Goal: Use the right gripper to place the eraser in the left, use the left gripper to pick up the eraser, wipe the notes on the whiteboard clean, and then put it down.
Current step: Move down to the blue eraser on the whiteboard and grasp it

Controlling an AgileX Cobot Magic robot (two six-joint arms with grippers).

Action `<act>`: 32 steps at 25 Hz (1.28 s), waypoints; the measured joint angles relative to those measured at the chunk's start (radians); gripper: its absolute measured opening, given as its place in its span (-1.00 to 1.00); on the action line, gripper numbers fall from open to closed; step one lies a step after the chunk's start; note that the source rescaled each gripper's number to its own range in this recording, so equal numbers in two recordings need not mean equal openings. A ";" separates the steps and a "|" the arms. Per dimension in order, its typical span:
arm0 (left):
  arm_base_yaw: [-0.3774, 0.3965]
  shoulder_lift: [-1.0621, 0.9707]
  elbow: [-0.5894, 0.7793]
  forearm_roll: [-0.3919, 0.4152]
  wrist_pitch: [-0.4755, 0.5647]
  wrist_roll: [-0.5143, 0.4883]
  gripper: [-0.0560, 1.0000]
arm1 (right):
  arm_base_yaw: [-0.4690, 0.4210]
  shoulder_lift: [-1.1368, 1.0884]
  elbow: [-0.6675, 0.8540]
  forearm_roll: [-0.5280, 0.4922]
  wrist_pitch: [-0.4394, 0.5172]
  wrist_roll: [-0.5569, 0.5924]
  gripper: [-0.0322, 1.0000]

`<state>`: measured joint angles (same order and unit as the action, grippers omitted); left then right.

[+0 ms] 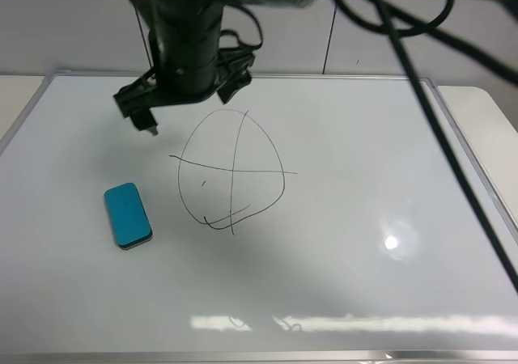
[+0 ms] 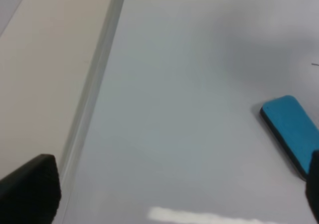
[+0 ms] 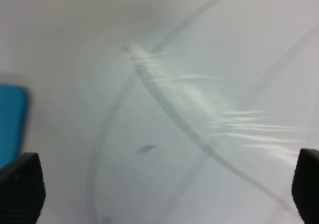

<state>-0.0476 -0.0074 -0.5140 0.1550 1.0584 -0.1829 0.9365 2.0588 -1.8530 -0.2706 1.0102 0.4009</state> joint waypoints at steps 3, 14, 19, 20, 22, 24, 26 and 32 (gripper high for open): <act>0.000 0.000 0.000 0.000 0.000 0.000 1.00 | -0.070 -0.102 0.000 -0.029 0.036 -0.030 1.00; 0.000 0.000 0.000 0.000 0.000 0.000 1.00 | -0.176 -0.500 0.000 -0.051 0.110 -0.176 1.00; 0.000 0.000 0.000 0.000 0.000 0.000 1.00 | -0.176 -0.606 0.000 -0.051 0.200 -0.208 1.00; 0.000 0.000 0.000 0.000 0.000 0.000 1.00 | -0.176 -0.627 0.006 -0.051 0.200 -0.218 1.00; 0.000 0.000 0.000 0.000 0.000 0.000 1.00 | -0.176 -0.674 0.033 -0.051 0.202 -0.227 1.00; 0.000 0.000 0.000 0.000 0.000 0.000 1.00 | -0.176 -0.737 0.090 -0.051 0.203 -0.228 1.00; 0.000 0.000 0.000 -0.001 0.000 0.000 1.00 | -0.176 -0.804 0.170 -0.058 0.203 -0.228 1.00; 0.000 0.000 0.000 -0.001 0.000 0.000 1.00 | -0.180 -1.100 0.576 -0.102 0.156 -0.156 1.00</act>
<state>-0.0476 -0.0074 -0.5140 0.1540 1.0584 -0.1829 0.7565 0.9591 -1.2768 -0.3729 1.1664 0.2444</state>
